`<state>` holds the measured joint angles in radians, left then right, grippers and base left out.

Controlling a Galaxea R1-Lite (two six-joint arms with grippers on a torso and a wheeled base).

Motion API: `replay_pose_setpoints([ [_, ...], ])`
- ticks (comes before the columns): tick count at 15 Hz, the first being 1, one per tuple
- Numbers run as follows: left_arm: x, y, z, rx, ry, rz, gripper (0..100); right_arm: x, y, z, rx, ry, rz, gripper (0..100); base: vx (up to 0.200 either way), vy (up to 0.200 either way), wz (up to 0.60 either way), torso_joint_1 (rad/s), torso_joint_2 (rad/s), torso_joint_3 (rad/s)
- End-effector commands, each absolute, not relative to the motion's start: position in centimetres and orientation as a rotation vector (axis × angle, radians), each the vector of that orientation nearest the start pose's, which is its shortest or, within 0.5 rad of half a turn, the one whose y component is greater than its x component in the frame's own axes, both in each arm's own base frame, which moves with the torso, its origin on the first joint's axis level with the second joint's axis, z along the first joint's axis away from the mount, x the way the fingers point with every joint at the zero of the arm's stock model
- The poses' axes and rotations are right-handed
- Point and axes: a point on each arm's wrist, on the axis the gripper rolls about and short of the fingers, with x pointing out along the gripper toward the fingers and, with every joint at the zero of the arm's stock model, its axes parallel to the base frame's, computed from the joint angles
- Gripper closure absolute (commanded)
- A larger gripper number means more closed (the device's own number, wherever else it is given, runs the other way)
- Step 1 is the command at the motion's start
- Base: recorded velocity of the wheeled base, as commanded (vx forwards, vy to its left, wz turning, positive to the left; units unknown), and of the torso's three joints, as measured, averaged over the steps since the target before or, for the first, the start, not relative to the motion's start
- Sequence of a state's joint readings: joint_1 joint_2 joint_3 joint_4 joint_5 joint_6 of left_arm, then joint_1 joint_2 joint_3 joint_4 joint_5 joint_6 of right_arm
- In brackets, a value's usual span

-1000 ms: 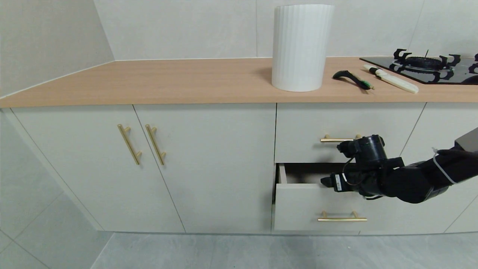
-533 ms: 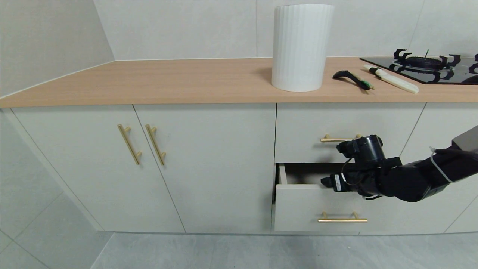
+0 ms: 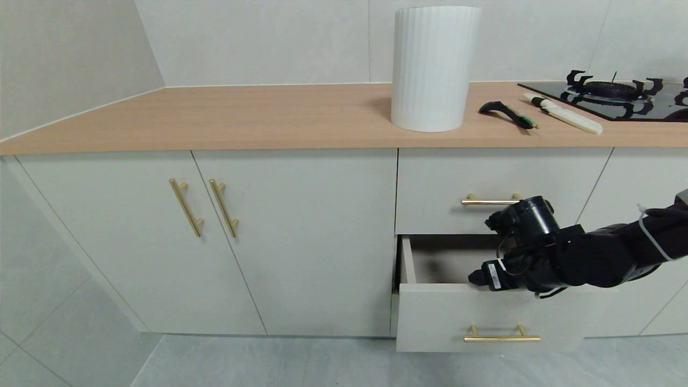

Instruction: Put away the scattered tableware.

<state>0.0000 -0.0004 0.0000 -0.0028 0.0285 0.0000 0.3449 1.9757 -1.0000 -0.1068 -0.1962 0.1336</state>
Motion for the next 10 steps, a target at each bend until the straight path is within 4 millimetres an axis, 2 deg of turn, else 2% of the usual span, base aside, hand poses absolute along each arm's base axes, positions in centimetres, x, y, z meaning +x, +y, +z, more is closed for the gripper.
replay_pose_setpoints([
  [1,-2.3,0.1,7.6,0.0,-0.003,0.029,0,31.8,11.8,10.4,-0.12,0.84,0.105,0,0.0,0.0,0.0,0.0,0.0,0.0],
  [10,-2.3,0.1,7.6,0.0,-0.003,0.029,0,26.9,13.1,11.8,-0.307,1.047,0.2,0,0.0,0.0,0.0,0.0,0.0,0.0],
])
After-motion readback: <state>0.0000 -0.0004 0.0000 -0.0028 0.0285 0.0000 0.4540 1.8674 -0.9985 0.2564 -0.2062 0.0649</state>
